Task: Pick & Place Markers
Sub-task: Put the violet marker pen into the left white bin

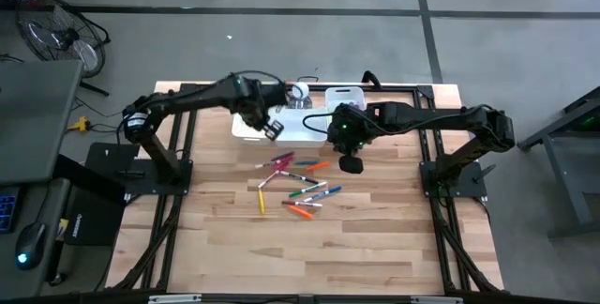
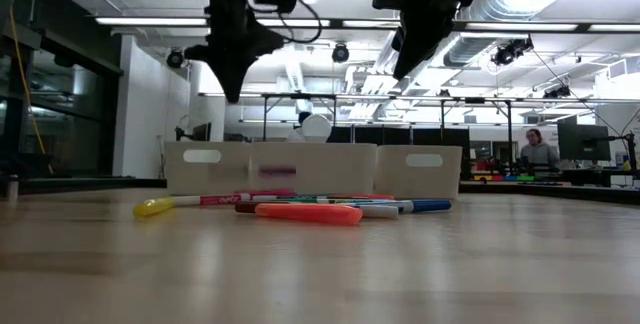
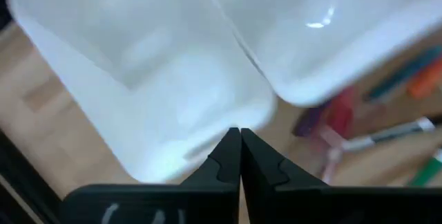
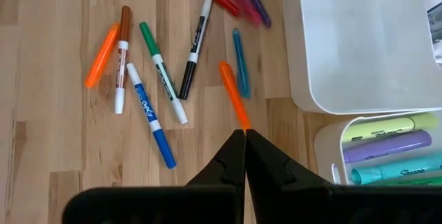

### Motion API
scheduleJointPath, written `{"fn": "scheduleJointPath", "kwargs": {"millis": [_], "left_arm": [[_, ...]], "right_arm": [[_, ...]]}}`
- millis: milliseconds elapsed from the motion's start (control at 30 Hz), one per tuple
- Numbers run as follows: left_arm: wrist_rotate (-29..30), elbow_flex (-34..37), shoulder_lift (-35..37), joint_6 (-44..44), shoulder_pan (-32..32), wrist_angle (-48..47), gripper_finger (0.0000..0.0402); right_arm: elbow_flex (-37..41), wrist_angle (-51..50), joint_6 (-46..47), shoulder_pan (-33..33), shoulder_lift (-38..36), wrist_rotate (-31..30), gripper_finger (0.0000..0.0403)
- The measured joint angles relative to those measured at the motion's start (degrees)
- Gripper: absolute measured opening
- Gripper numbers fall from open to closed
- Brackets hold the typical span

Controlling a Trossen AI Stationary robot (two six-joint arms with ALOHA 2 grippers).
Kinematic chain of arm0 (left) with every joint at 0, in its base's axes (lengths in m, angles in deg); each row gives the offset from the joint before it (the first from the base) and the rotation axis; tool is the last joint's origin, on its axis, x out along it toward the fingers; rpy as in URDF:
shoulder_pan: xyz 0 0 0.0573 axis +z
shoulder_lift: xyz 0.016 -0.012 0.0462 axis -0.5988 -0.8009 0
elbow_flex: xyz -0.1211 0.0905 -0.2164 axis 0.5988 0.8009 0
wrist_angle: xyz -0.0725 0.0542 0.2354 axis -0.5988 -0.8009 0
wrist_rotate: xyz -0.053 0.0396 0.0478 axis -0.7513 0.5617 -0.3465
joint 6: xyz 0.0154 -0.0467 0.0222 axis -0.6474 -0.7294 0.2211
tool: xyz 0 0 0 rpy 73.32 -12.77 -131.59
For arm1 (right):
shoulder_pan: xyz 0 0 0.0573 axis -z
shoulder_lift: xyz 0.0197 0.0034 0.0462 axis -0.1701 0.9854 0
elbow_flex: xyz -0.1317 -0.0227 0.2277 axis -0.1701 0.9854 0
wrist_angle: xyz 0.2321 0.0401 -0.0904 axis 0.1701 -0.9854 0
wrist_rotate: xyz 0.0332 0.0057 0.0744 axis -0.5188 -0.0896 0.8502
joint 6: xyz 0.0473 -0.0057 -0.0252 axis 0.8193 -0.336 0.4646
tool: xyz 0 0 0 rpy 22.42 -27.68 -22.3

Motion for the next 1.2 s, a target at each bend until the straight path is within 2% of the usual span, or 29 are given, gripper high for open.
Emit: {"fn": "scheduleJointPath", "kwargs": {"millis": [200, 367, 933, 1200], "left_arm": [[-1.2, 0.0, 0.0, 4.9, 8.9, 0.1, 0.0002], [-2.4, 0.0, 0.0, 7.7, 11.3, 0.3, 0.0002], [-2.4, 0.0, 0.7, 8.3, 8.7, 0.1, 0.0000], [-1.6, 0.0, 0.7, 6.9, 3.3, -1.4, 0.0000]], "right_arm": [[0.0, 0.0, 0.0, 0.0, 0.0, 0.0, 0.0000], [0.0, 0.0, 0.0, 0.0, 0.0, 0.0, 0.0000], [0.0, 0.1, 0.2, 0.0, 0.0, 0.0, 0.0000], [0.0, 0.0, 1.1, 0.0, 0.0, 0.0, 0.0000]]}}
